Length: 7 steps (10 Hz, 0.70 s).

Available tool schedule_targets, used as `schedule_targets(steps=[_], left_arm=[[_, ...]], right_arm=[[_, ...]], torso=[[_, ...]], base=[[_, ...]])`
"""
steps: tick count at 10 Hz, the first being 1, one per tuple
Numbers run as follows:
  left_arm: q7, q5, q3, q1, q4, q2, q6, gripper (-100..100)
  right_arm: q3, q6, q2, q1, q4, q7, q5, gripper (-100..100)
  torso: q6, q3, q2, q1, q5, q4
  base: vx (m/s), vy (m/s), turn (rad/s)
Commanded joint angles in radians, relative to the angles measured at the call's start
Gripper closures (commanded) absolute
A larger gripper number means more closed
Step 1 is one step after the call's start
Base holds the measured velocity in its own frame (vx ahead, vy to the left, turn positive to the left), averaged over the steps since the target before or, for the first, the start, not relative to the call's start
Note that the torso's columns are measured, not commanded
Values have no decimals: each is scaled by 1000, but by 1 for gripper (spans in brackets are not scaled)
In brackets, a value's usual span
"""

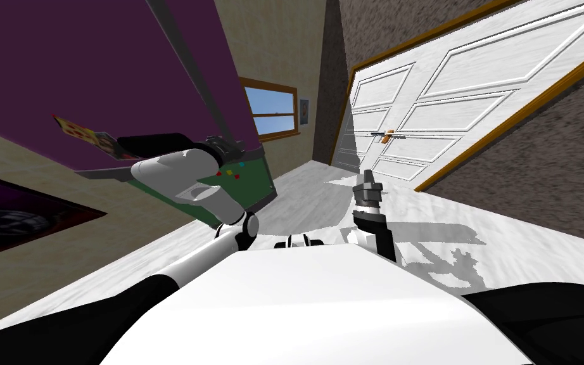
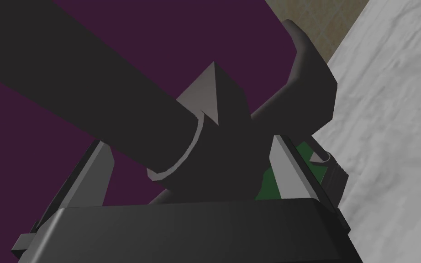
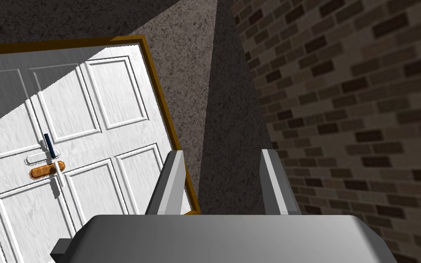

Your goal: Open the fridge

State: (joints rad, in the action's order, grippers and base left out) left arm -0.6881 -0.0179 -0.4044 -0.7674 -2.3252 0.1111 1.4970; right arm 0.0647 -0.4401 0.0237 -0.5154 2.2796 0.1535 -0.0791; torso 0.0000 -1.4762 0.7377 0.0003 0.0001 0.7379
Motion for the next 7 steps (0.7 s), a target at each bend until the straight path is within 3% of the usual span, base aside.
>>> schedule_targets(steps=[1,3,5,6,7], left_arm=[[-6,-1,9,-33,8,0,55,-100],[-10,-1,16,-57,18,1,92,-100],[-10,0,16,-49,15,-1,81,-100],[-10,0,16,-49,15,-1,81,100],[-11,-24,25,-53,-16,-14,114,100]], right_arm=[[0,0,0,0,0,0,0,0],[0,0,0,0,0,0,0,0],[0,0,0,0,0,0,0,0],[0,0,0,0,0,0,0,0],[0,0,0,0,0,0,0,0]], torso=[[0,0,-1,0,0,0],[0,-1,-1,0,0,0],[0,2,3,-1,0,1],[0,4,6,-1,0,2],[0,3,5,-1,0,1]], base=[[133,36,-40],[135,31,-51],[38,8,-3],[10,2,1],[-131,102,-40]])
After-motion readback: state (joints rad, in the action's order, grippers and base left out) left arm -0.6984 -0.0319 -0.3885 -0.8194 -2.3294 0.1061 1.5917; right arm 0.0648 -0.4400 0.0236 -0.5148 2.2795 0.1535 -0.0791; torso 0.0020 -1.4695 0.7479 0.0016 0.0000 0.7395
